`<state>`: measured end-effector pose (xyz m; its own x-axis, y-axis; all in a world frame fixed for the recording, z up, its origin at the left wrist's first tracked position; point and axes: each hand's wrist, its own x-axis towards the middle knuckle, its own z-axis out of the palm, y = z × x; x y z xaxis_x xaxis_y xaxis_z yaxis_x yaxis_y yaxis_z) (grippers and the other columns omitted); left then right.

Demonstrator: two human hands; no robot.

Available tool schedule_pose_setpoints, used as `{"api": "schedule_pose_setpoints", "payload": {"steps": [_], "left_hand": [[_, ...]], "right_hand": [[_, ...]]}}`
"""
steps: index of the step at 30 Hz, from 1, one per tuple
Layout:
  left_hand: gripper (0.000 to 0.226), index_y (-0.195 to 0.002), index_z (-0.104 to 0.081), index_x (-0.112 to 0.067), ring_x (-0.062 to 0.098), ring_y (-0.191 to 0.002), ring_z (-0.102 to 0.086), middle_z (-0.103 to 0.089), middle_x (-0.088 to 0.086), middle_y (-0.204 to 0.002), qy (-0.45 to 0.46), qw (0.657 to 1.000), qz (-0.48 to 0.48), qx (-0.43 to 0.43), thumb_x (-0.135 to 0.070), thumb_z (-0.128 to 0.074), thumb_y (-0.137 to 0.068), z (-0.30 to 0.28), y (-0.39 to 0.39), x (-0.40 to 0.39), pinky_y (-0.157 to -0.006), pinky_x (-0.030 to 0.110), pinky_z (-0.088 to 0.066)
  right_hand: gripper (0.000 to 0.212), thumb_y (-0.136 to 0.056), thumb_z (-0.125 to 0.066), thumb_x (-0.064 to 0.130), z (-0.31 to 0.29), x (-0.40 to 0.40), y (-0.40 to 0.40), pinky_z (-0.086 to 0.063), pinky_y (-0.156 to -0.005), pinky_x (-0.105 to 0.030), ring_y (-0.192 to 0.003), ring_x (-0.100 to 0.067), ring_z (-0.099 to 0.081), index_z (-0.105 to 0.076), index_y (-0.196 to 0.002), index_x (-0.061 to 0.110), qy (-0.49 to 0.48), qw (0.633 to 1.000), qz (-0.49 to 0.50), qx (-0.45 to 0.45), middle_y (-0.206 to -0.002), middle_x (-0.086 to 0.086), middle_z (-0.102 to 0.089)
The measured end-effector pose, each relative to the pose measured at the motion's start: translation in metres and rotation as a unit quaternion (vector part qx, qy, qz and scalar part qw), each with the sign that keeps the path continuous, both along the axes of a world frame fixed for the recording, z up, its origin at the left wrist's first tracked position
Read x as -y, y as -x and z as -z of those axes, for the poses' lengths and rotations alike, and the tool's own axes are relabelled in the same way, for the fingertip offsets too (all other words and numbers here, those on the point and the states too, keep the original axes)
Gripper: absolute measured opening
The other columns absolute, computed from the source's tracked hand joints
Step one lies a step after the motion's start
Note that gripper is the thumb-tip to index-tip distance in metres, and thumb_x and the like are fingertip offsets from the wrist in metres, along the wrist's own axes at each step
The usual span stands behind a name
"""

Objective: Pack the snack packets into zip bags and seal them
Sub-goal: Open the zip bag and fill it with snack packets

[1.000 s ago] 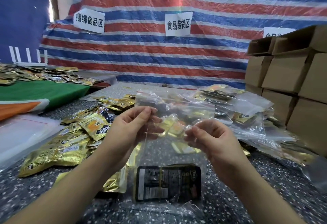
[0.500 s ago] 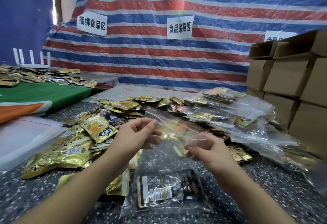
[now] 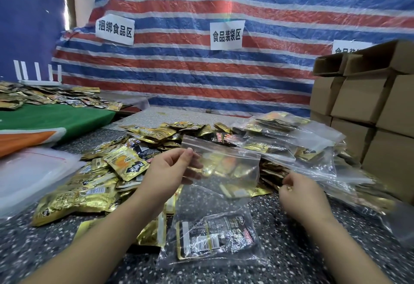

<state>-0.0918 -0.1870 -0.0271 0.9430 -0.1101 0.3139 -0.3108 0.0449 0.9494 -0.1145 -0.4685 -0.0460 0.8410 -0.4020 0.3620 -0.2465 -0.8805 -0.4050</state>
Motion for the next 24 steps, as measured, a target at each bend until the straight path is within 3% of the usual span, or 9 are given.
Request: {"api": "schedule_pose_setpoints", "payload": {"steps": [3,6,9,20,24], "left_hand": [[0.027,-0.095,-0.069,-0.009,0.020,-0.069,-0.072,-0.075,0.007,-0.085,0.000,1.000,0.002,0.001,-0.025,-0.048,-0.101,-0.001,0.000,0.000,-0.064,0.030,-0.054],[0.027,-0.095,-0.069,-0.009,0.020,-0.069,-0.072,-0.075,0.007,-0.085,-0.003,1.000,0.003,0.002,-0.025,-0.048,-0.101,0.000,0.000,0.000,-0.064,0.030,-0.054],[0.027,-0.093,-0.069,-0.010,0.020,-0.068,-0.071,-0.075,0.006,-0.085,-0.001,1.000,0.002,0.004,-0.025,-0.048,-0.102,0.001,-0.001,0.001,-0.062,0.029,-0.054],[0.028,-0.092,-0.069,-0.009,0.021,-0.066,-0.070,-0.075,0.008,-0.082,0.003,1.000,0.015,0.002,-0.026,-0.049,-0.101,0.000,-0.001,0.002,-0.058,0.026,-0.053],[0.027,-0.091,-0.069,-0.008,0.021,-0.066,-0.070,-0.074,0.008,-0.080,0.000,1.000,0.019,0.001,-0.025,-0.049,-0.101,0.001,-0.001,0.003,-0.060,0.028,-0.053]], "right_hand": [[0.022,-0.088,-0.055,0.026,0.003,0.011,-0.004,-0.054,-0.082,-0.038,-0.095,-0.028,-0.062,-0.062,-0.106,0.016,0.040,0.996,0.042,-0.064,-0.106,-0.007,-0.068],[0.053,-0.091,-0.055,0.046,0.010,0.018,-0.009,-0.049,-0.095,-0.040,-0.118,-0.029,-0.056,-0.048,-0.134,0.015,0.049,0.987,0.061,-0.141,-0.132,-0.008,-0.057],[0.075,-0.089,-0.055,0.065,0.017,0.023,-0.014,-0.046,-0.101,-0.043,-0.127,-0.031,-0.051,-0.038,-0.143,0.016,0.032,0.986,0.072,-0.148,-0.139,-0.010,-0.053],[0.056,-0.084,-0.060,0.058,0.008,0.021,-0.012,-0.042,-0.097,-0.042,-0.116,-0.025,-0.058,-0.051,-0.128,0.026,0.079,0.978,0.112,-0.156,-0.125,-0.001,-0.059],[0.069,-0.084,-0.059,0.064,0.012,0.020,-0.013,-0.044,-0.101,-0.047,-0.123,-0.031,-0.053,-0.043,-0.136,0.022,0.035,0.983,0.099,-0.153,-0.139,-0.008,-0.046]]}}
